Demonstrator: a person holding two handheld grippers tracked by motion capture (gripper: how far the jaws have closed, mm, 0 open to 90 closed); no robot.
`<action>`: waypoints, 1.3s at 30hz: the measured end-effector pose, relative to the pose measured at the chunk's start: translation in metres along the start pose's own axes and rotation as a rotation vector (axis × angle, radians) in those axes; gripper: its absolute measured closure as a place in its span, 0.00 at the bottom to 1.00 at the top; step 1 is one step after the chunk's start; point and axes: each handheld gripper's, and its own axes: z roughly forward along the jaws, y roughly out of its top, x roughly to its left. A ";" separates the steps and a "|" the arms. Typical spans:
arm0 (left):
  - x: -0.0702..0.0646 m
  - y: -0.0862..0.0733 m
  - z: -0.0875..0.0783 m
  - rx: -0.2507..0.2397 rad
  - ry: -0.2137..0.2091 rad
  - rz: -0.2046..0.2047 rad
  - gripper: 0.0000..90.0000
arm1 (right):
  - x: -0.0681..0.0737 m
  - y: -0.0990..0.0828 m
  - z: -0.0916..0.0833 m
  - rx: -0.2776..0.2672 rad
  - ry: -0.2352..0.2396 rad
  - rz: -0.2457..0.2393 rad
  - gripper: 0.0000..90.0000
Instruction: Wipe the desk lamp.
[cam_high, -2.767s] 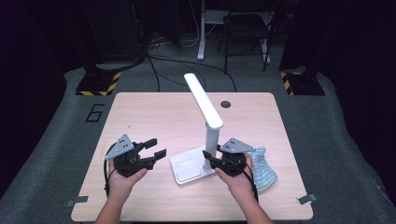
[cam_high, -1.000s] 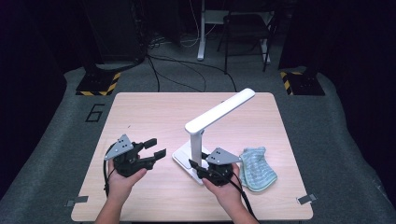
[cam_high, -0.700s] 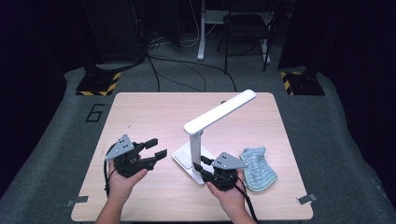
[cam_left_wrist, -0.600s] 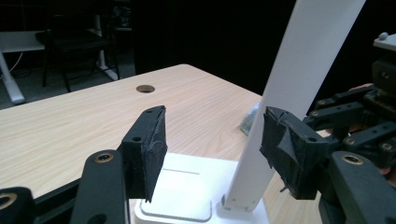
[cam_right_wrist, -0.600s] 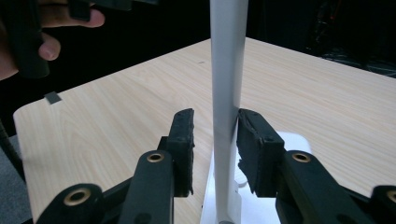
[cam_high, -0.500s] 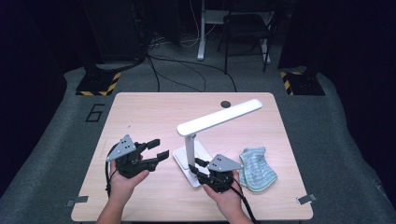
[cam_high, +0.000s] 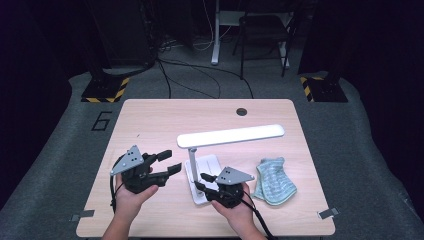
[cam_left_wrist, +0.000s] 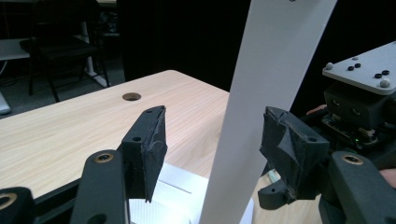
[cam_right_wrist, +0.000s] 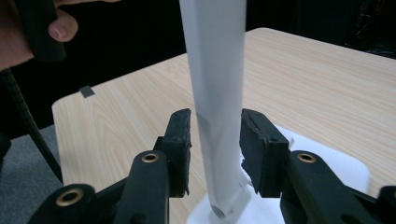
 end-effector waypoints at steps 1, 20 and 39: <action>-0.001 0.000 0.001 0.005 -0.003 0.001 0.45 | -0.001 -0.001 -0.002 0.009 -0.002 -0.009 0.70; -0.027 -0.016 0.040 0.142 -0.037 0.035 0.44 | -0.006 -0.022 -0.033 0.025 -0.063 -0.004 0.67; -0.027 -0.017 0.060 0.145 0.026 0.041 0.57 | -0.010 -0.032 -0.050 -0.002 -0.133 0.038 0.67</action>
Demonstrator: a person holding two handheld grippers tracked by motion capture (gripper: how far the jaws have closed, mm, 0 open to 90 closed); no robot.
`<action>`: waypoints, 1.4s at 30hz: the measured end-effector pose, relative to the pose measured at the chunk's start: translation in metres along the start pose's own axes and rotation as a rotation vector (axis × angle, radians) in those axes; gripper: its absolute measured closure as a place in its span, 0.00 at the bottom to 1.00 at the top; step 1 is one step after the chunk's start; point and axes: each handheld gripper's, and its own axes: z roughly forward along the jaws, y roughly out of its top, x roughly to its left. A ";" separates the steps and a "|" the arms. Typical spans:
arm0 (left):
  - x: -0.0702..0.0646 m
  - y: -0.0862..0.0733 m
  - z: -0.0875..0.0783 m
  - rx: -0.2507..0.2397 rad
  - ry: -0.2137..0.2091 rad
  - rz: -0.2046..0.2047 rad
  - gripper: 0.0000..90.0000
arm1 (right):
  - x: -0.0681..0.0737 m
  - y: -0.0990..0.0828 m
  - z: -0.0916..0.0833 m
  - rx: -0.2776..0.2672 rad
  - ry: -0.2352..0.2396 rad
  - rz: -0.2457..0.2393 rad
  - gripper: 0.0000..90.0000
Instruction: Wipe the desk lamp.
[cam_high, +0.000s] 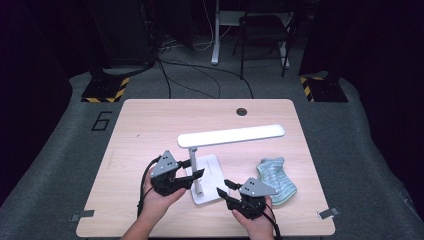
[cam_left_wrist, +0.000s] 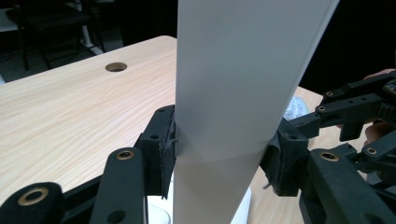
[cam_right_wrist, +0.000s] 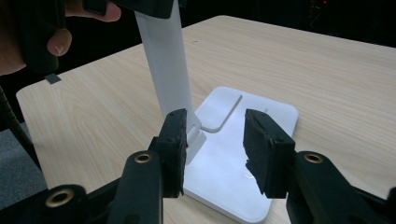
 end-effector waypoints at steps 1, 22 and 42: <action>-0.001 0.000 0.003 -0.006 0.003 0.008 0.57 | -0.001 -0.001 -0.004 0.001 -0.013 0.010 0.67; 0.028 0.003 -0.001 -0.019 -0.105 0.010 0.61 | -0.014 -0.013 -0.029 -0.005 -0.081 0.068 0.66; 0.059 0.009 0.000 -0.021 -0.096 0.069 0.84 | -0.023 -0.021 -0.024 0.015 -0.076 0.078 0.65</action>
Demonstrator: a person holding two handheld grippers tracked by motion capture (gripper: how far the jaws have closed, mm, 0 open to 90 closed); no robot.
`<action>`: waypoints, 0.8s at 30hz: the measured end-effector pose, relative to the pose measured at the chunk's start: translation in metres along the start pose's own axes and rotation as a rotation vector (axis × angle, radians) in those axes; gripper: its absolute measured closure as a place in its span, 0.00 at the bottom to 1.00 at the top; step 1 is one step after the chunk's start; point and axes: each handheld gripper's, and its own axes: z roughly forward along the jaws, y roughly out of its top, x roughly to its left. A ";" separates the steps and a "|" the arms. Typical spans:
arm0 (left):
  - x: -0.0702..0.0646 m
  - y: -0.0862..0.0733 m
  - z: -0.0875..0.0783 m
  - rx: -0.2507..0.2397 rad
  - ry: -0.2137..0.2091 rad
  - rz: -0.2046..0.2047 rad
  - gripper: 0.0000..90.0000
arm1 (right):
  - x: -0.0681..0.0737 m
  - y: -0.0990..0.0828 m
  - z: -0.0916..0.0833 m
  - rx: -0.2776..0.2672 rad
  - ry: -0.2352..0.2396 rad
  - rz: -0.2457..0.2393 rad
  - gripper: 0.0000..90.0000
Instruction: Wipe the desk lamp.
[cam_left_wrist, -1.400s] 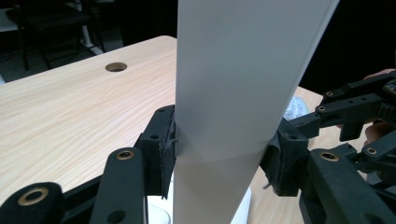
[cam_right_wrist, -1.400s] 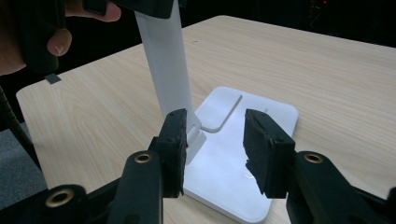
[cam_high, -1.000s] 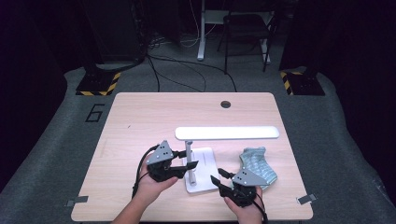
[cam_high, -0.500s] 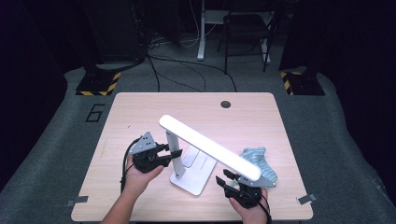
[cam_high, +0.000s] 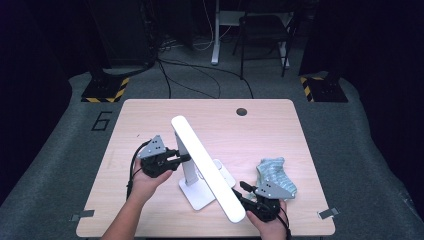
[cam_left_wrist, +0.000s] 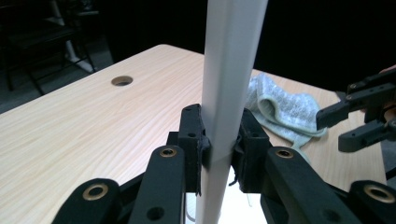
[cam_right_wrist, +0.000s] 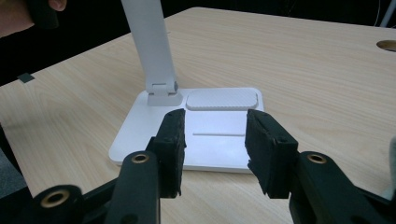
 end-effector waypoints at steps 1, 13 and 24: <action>0.002 0.001 0.003 -0.004 -0.009 0.005 0.84 | 0.000 0.000 0.001 -0.002 0.005 0.007 0.65; 0.030 0.013 0.025 -0.011 -0.043 -0.028 0.80 | -0.001 -0.001 0.003 0.005 0.005 0.011 0.64; 0.041 0.015 0.009 -0.032 0.024 -0.045 0.67 | -0.002 -0.005 0.013 0.054 -0.001 -0.006 0.62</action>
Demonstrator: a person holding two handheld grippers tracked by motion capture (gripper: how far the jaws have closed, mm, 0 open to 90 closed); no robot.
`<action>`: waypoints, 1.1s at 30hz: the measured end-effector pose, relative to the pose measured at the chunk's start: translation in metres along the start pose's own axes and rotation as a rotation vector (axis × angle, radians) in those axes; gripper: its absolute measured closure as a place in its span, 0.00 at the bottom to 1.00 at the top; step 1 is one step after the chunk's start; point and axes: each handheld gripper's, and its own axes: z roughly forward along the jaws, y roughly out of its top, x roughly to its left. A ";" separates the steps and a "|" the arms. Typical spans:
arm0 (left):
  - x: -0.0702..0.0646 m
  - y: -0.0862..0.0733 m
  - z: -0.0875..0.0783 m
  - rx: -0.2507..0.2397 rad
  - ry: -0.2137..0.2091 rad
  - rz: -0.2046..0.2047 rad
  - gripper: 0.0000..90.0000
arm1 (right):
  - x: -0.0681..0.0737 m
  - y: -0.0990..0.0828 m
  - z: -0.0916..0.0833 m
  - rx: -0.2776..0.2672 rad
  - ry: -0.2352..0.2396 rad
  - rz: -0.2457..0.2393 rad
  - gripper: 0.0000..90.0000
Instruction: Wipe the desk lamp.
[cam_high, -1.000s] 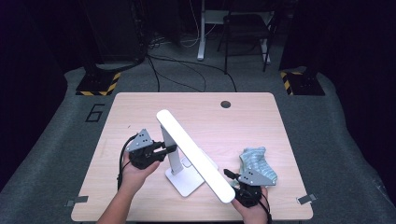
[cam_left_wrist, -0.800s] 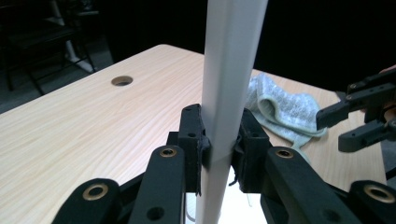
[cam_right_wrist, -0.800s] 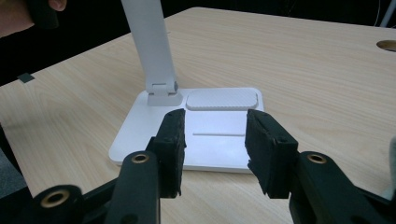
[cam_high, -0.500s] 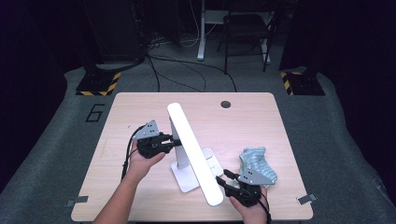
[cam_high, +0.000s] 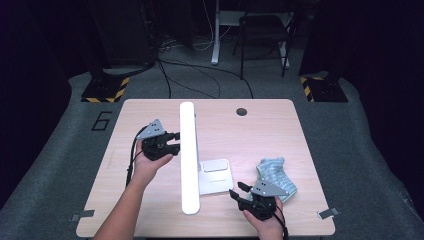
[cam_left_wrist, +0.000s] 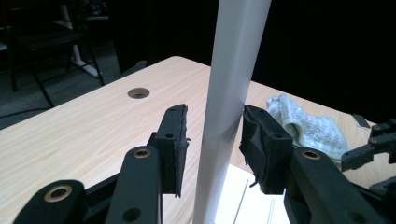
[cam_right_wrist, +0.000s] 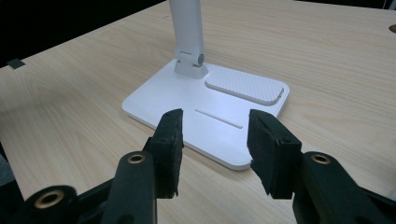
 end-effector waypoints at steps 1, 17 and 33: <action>0.000 0.000 0.000 0.002 0.000 -0.008 0.69 | 0.000 0.000 0.000 0.002 -0.001 0.003 0.62; 0.005 0.001 0.002 0.004 0.032 -0.033 0.74 | -0.001 0.000 0.002 -0.004 0.011 0.019 0.61; 0.012 0.006 -0.007 -0.003 0.055 -0.040 0.71 | -0.001 0.004 -0.005 -0.031 0.015 0.036 0.60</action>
